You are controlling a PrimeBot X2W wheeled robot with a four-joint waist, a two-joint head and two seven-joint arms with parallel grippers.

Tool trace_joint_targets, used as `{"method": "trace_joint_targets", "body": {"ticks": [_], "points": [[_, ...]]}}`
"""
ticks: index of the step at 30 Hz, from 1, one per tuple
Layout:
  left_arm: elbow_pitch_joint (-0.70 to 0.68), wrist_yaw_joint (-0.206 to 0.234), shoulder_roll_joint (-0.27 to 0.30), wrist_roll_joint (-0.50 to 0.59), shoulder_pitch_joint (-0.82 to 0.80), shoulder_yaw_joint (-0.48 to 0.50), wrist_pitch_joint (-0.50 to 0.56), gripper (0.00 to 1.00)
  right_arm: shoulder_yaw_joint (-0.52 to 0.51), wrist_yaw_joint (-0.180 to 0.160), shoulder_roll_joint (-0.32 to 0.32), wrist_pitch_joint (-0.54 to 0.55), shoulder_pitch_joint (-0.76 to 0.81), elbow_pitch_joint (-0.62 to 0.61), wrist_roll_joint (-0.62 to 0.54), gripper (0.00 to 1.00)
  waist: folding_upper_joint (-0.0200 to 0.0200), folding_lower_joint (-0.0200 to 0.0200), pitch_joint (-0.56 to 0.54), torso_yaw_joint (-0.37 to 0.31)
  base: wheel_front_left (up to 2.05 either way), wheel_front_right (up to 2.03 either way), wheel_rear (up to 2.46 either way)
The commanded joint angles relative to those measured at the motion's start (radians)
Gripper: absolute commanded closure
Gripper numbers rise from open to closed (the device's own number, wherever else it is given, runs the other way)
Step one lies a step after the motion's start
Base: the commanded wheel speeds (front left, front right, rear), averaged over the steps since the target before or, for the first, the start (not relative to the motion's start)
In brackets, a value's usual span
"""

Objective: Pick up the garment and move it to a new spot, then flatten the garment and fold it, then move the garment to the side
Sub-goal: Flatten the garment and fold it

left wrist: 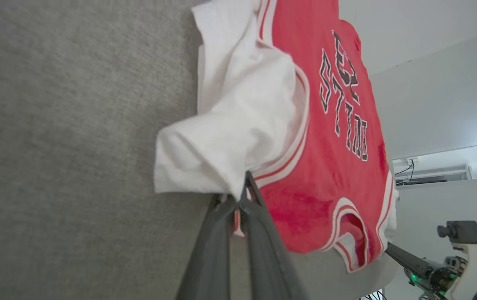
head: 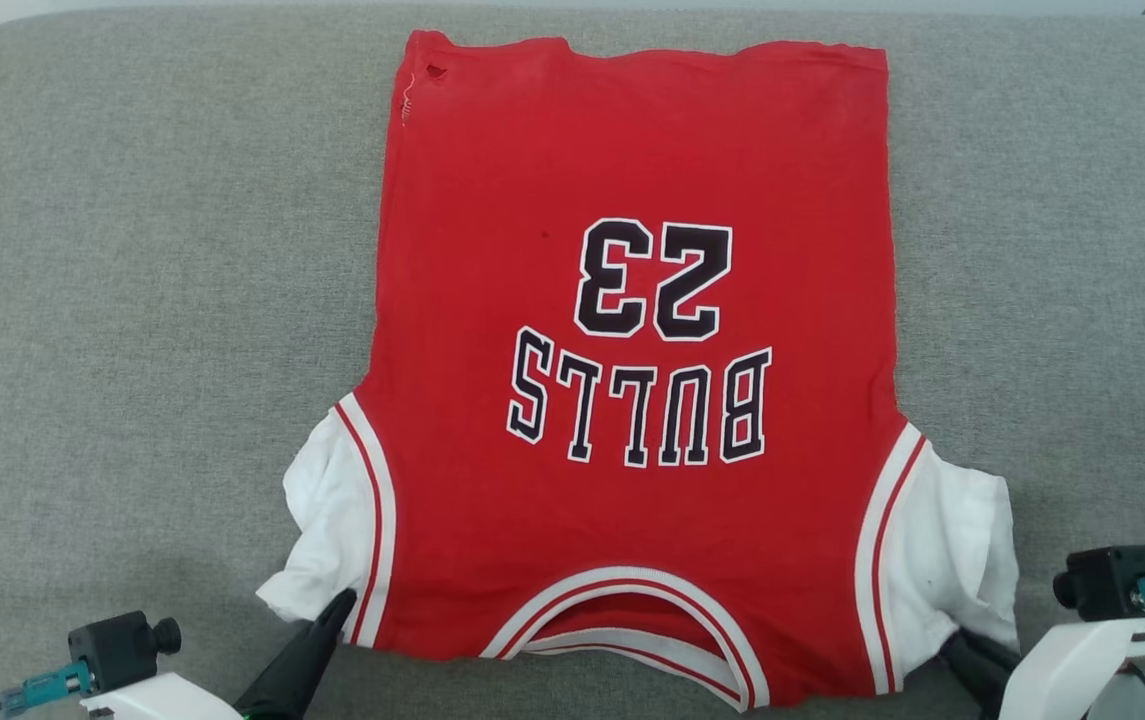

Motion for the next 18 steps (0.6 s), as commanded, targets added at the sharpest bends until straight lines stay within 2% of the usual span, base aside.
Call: {"method": "trace_joint_targets", "body": {"ticks": [1, 6, 11, 14, 18], "points": [[-0.003, 0.002, -0.002, -0.006, -0.009, 0.009, -0.005, 1.00, -0.005, -0.008, -0.014, -0.019, -0.023, 0.012, -0.015, 0.00, -0.0001, 0.0000, 0.000, 0.001, 0.00, 0.00, 0.00], [-0.030, 0.002, 0.000, 0.019, -0.008, 0.015, -0.006, 1.00, -0.062, -0.007, -0.047, 0.023, -0.033, -0.129, 0.012, 0.00, -0.0001, 0.0000, 0.004, 0.017, 0.00, 0.00, 0.00], [-0.065, 0.002, -0.002, 0.055, -0.020, 0.019, -0.006, 1.00, -0.177, -0.004, -0.108, 0.160, -0.142, -0.274, 0.008, 0.00, -0.0001, 0.0000, 0.022, 0.048, 0.00, 0.00, 0.00], [-0.090, 0.002, -0.009, 0.073, -0.041, 0.012, -0.006, 1.00, -0.219, -0.004, -0.146, 0.240, -0.278, -0.276, -0.033, 0.00, -0.0001, 0.0000, 0.043, 0.078, 0.00, 0.00, 0.00], [-0.120, 0.002, -0.020, 0.102, -0.084, -0.016, -0.006, 1.00, -0.183, -0.004, -0.187, 0.304, -0.506, -0.185, -0.111, 0.00, -0.0001, 0.0000, 0.089, 0.126, 0.00, 0.00, 0.00]]}}
